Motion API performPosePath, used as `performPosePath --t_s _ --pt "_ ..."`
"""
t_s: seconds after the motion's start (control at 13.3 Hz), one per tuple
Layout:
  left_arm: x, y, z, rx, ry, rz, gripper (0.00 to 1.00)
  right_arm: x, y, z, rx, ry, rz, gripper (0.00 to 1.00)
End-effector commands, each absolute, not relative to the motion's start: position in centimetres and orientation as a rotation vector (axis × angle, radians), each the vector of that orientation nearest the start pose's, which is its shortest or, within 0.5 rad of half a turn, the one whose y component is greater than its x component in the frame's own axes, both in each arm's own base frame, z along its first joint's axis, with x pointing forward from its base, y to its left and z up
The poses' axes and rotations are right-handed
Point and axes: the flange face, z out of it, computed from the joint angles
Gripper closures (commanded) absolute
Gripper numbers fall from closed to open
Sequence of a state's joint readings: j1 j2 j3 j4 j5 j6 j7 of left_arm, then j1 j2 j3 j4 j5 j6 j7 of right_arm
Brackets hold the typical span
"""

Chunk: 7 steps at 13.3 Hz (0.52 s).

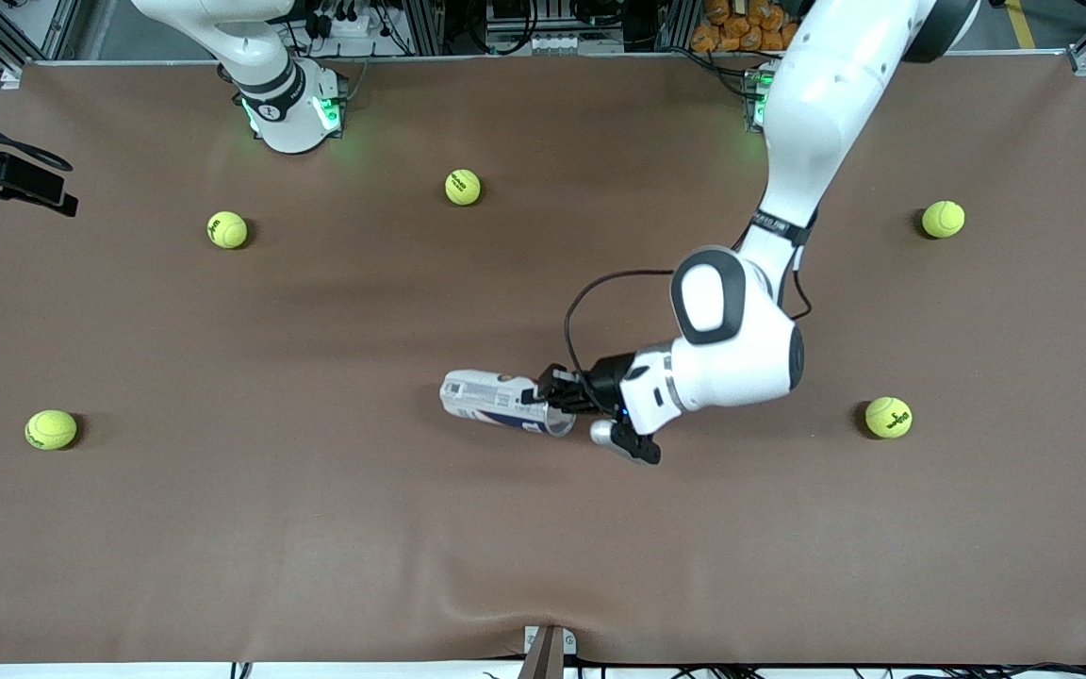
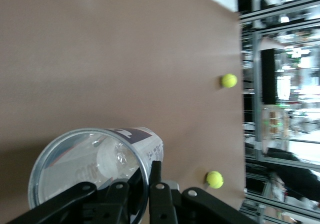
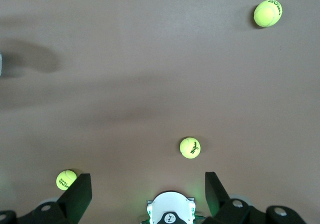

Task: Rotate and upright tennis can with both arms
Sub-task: 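Lift and rotate the can upright with the left gripper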

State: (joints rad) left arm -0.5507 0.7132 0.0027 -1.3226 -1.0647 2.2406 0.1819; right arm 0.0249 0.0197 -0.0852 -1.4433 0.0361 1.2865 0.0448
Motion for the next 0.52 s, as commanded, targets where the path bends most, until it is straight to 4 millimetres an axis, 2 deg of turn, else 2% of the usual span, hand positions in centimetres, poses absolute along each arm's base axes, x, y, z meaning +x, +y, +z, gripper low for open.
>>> performPosePath --t_s 0.0,0.15,0.22,0.37,0.45 --pt "61.5 -44.0 40.0 2.41 -0.058 0.035 1.0 52.8 -2.2 65.5 -3.08 0.15 0.27 0.0" --pt "59.1 -45.7 45.0 2.569 0.027 0.099 1.0 52.8 -2.1 65.5 -3.08 0.148 0.27 0.0" --pt "58.3 -45.9 46.0 2.652 0.065 0.12 1.0 52.8 -2.1 65.5 -3.08 0.148 0.27 0.0" --pt "54.9 -48.8 46.3 2.802 0.101 0.107 1.0 52.8 -2.3 65.5 -3.08 0.152 0.27 0.0" --pt "53.6 -49.5 46.6 2.889 0.11 0.126 1.0 52.8 -2.3 65.5 -3.08 0.152 0.27 0.0"
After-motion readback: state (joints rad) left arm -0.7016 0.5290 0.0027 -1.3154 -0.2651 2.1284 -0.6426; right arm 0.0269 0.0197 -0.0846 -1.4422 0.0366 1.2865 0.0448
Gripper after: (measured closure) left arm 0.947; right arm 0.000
